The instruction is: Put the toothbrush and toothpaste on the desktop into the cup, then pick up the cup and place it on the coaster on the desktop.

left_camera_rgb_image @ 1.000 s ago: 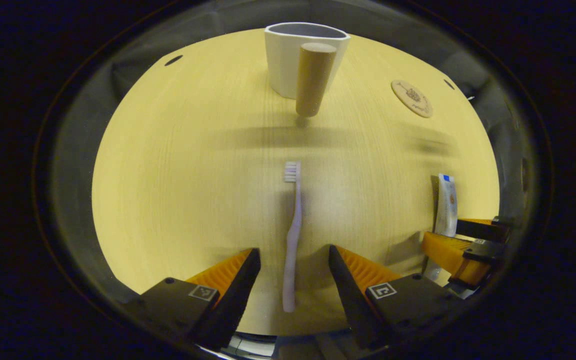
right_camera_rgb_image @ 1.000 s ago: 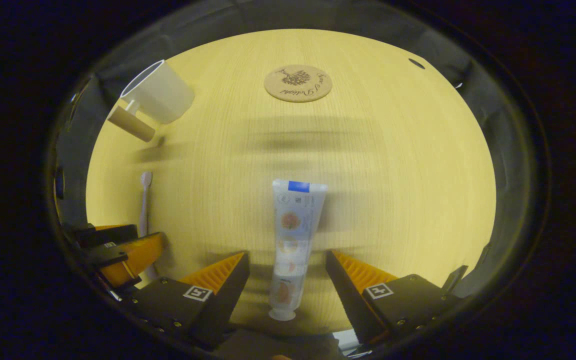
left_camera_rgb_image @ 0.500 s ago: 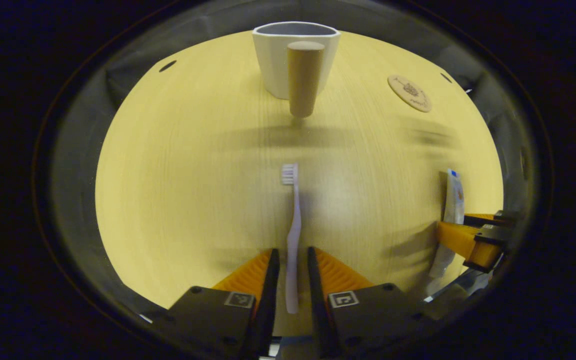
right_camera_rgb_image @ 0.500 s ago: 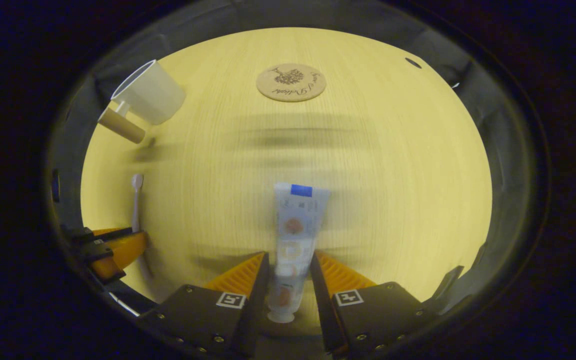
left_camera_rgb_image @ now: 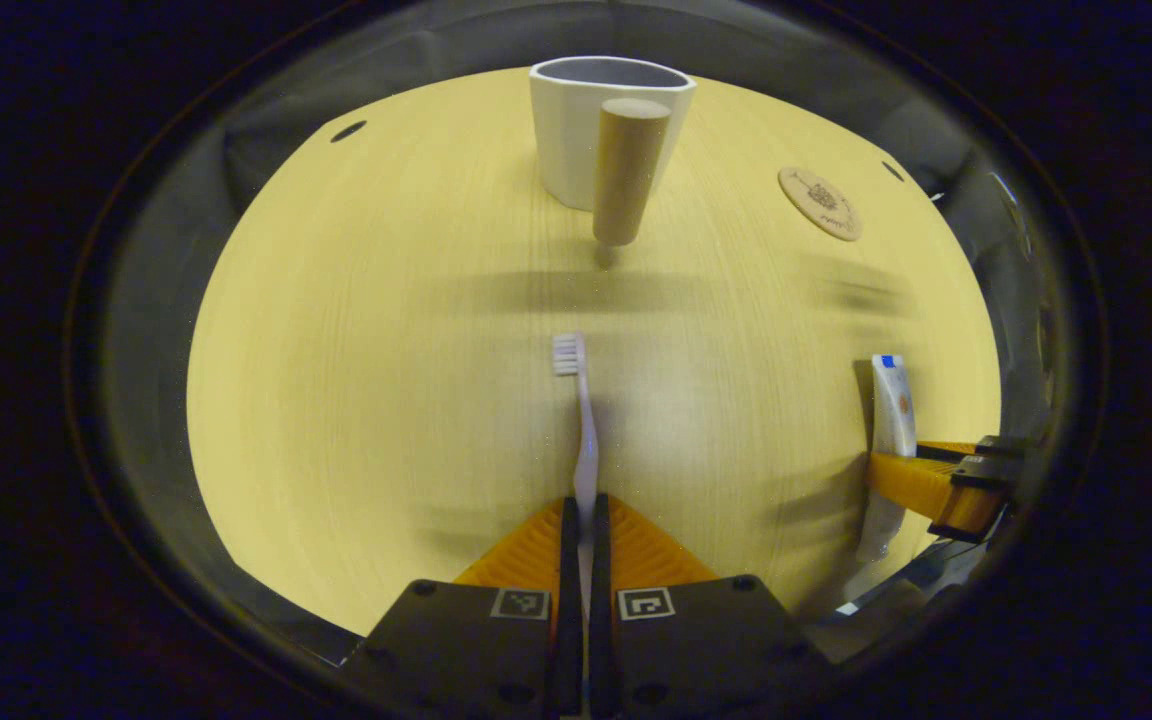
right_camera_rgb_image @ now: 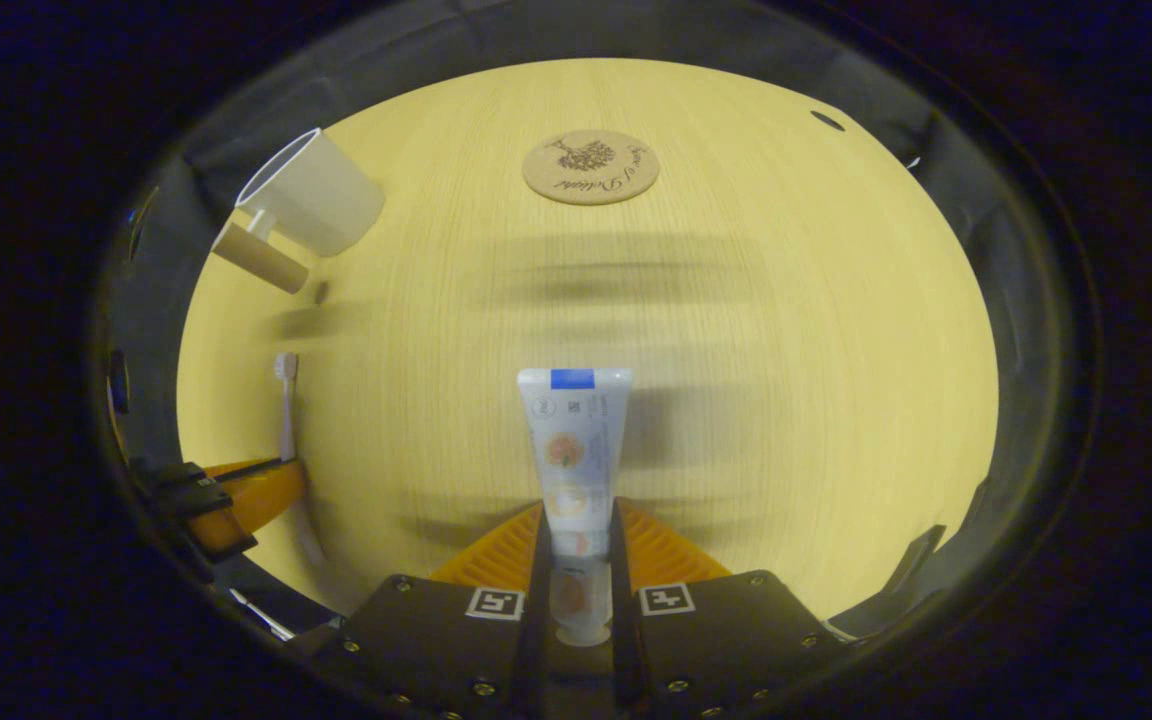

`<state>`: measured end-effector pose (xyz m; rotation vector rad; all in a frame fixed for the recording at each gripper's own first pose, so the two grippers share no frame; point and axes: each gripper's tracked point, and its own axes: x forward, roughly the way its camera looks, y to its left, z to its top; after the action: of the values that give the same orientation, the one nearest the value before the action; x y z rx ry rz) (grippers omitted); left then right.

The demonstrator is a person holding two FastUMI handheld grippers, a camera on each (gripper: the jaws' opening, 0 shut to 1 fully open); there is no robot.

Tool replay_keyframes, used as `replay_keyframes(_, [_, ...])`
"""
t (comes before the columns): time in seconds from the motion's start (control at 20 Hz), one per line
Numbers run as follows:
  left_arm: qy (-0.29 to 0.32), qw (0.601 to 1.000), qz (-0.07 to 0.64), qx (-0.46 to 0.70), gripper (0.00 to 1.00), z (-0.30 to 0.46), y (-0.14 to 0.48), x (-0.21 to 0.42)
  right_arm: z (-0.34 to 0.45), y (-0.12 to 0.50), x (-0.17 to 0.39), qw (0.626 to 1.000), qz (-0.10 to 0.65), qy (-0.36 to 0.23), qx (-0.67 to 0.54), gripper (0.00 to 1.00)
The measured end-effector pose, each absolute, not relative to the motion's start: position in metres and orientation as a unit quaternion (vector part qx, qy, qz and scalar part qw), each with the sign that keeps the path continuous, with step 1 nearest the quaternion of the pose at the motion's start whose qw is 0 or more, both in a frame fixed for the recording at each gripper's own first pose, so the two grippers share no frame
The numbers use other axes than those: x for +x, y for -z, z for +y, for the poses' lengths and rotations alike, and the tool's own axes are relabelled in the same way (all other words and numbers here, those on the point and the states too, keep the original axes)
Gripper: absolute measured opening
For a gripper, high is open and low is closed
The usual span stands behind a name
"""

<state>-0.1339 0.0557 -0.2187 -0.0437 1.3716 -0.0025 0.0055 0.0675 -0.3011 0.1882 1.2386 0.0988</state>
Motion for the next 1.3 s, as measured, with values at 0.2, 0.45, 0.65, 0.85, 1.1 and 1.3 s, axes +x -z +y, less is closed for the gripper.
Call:
replay_keyframes(0.2, [0.005,0.791,0.612,-0.014,0.16,0.051,0.206,-0.131,0.066,0.292,0.009,0.824,0.556,-0.048,0.100,0.27])
replay_keyframes(0.45, [0.014,0.828,0.560,-0.021,0.11,0.047,0.166,-0.125,0.074,0.269,0.012,0.847,0.512,-0.064,0.132,0.27])
replay_keyframes(0.65, [0.008,0.853,0.520,-0.032,0.11,0.054,0.144,-0.119,0.079,0.244,0.014,0.871,0.467,-0.072,0.132,0.27])
replay_keyframes(0.85, [0.000,0.878,0.476,-0.047,0.11,0.067,0.119,-0.111,0.090,0.215,0.015,0.895,0.417,-0.086,0.133,0.27])
replay_keyframes(1.1, [-0.001,0.914,0.404,-0.044,0.11,0.076,0.073,-0.082,0.103,0.174,0.025,0.921,0.347,-0.107,0.139,0.27])
replay_keyframes(1.3, [-0.001,0.938,0.345,-0.027,0.11,0.086,0.036,-0.058,0.112,0.145,0.041,0.938,0.296,-0.116,0.142,0.27])
